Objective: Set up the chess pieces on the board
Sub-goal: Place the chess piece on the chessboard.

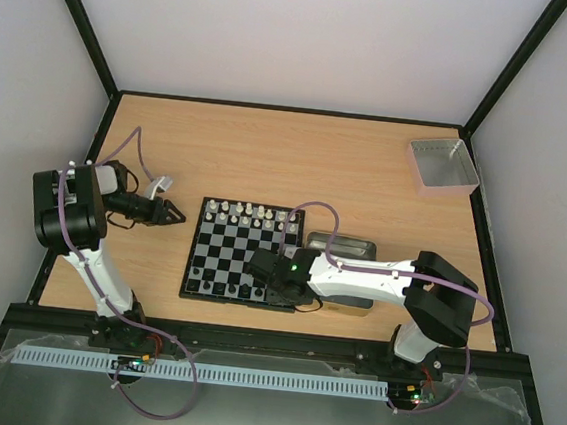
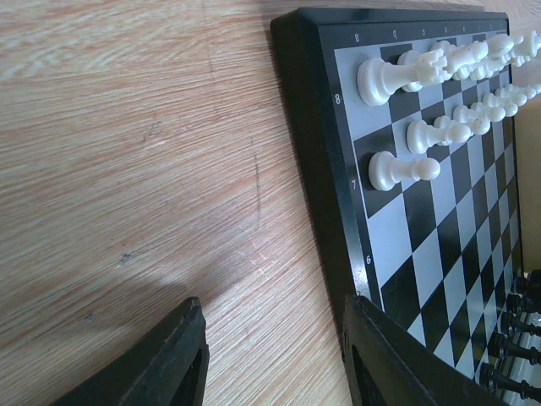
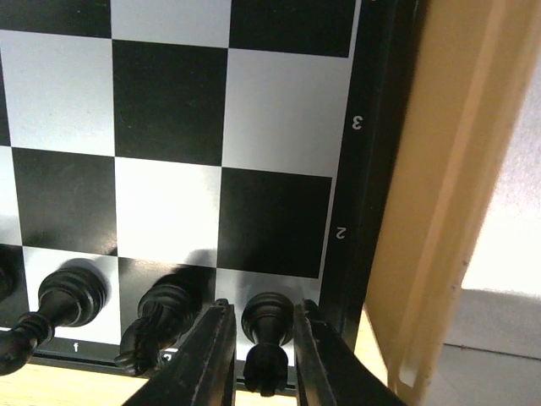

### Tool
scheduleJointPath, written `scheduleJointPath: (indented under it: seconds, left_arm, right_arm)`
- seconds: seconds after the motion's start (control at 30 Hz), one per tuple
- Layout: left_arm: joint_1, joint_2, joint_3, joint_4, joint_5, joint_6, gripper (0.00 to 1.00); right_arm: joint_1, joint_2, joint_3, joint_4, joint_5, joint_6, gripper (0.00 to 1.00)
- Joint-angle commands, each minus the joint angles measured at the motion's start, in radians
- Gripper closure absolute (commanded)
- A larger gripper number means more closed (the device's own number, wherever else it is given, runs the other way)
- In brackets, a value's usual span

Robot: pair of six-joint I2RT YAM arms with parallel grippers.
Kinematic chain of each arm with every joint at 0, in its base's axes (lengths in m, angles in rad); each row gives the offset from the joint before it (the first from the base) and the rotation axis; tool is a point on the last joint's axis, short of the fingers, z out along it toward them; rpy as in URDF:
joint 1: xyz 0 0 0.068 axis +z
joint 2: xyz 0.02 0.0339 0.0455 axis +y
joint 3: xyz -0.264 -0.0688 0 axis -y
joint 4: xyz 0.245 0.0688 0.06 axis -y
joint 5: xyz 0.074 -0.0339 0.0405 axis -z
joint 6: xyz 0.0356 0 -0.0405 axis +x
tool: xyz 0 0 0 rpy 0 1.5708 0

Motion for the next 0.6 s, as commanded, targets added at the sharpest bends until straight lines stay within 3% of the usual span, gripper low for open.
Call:
scheduleJointPath:
  seconds: [0.0, 0.57]
  left_arm:
    - [0.013, 0.075, -0.044, 0.022, -0.255, 0.010, 0.54]
    - [0.014, 0.089, -0.036, 0.013, -0.250, 0.017, 0.53]
  right_arm:
    - [-0.008, 0.012, -0.011, 0.003, 0.014, -0.003, 0.81]
    - [-0.153, -0.027, -0.024, 0.005, -0.001, -0.080, 0.78]
